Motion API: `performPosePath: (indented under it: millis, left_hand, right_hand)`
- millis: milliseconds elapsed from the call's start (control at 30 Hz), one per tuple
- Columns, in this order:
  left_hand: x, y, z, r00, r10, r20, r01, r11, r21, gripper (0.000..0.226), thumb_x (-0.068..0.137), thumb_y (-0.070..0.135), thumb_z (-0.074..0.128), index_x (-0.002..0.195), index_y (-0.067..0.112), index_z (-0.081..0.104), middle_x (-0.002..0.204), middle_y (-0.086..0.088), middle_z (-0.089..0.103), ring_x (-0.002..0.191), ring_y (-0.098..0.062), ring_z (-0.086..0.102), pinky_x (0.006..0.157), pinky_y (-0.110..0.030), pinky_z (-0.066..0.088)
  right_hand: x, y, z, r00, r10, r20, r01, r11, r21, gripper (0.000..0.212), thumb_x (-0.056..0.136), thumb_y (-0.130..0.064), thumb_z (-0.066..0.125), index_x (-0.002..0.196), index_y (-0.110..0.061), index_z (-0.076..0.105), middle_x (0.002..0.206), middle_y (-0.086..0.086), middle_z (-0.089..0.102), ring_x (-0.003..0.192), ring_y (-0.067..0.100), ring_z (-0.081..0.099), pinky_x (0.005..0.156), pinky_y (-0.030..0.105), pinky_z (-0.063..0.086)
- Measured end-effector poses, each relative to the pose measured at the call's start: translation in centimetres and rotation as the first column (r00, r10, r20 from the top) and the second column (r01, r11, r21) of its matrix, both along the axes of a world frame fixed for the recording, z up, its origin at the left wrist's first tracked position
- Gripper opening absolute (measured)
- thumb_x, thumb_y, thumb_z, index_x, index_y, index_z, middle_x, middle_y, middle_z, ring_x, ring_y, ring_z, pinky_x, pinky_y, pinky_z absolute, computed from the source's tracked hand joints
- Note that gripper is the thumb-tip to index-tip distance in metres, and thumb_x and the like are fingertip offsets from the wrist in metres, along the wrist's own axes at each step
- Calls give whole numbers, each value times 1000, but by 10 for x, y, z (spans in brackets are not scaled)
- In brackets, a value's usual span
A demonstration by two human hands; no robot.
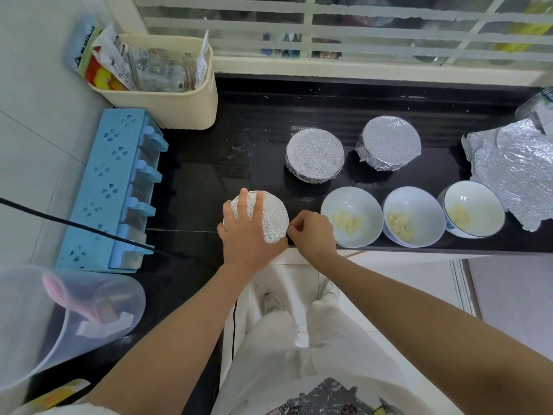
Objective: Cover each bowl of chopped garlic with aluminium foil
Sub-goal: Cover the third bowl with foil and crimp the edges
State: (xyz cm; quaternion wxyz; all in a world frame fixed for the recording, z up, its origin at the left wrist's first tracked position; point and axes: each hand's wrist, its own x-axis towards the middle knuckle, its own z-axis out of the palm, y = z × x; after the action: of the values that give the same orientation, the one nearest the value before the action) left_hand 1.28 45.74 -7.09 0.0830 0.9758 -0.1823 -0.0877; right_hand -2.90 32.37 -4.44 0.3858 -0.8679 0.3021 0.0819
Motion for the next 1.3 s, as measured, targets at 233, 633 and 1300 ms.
performPosePath:
  millis: [233, 633, 1300]
  left_hand:
    - [-1, -2, 1, 1000, 15, 0, -15, 1000, -1, 105, 69, 81, 48, 154, 25, 21, 162, -10, 14, 142, -42, 21, 102, -60, 37]
    - [-1, -15, 15, 976, 154, -155, -165, 985, -58, 114, 71, 78, 61, 156, 25, 6, 162, -8, 0, 142, -38, 11, 104, -58, 35]
    - [-3, -7, 0, 1000, 28, 3, -27, 999, -23, 106, 69, 73, 64, 154, 25, 23, 162, -10, 15, 141, -45, 22, 99, -63, 37]
  right_hand:
    - [-5, 4, -9, 966, -256, -23, 246, 895, 373, 22, 75, -9, 62, 55, -2, 65, 58, 13, 62, 60, 20, 55, 72, 49, 59]
    - [19, -1, -1, 961, -264, -85, 277, 928, 249, 16, 80, -4, 57, 75, 4, 71, 75, 20, 68, 60, 18, 50, 57, 26, 44]
    - [7, -14, -2, 989, 41, 143, -74, 969, 237, 42, 77, 8, 42, 97, -12, 73, 76, 5, 68, 65, 11, 49, 68, 24, 46]
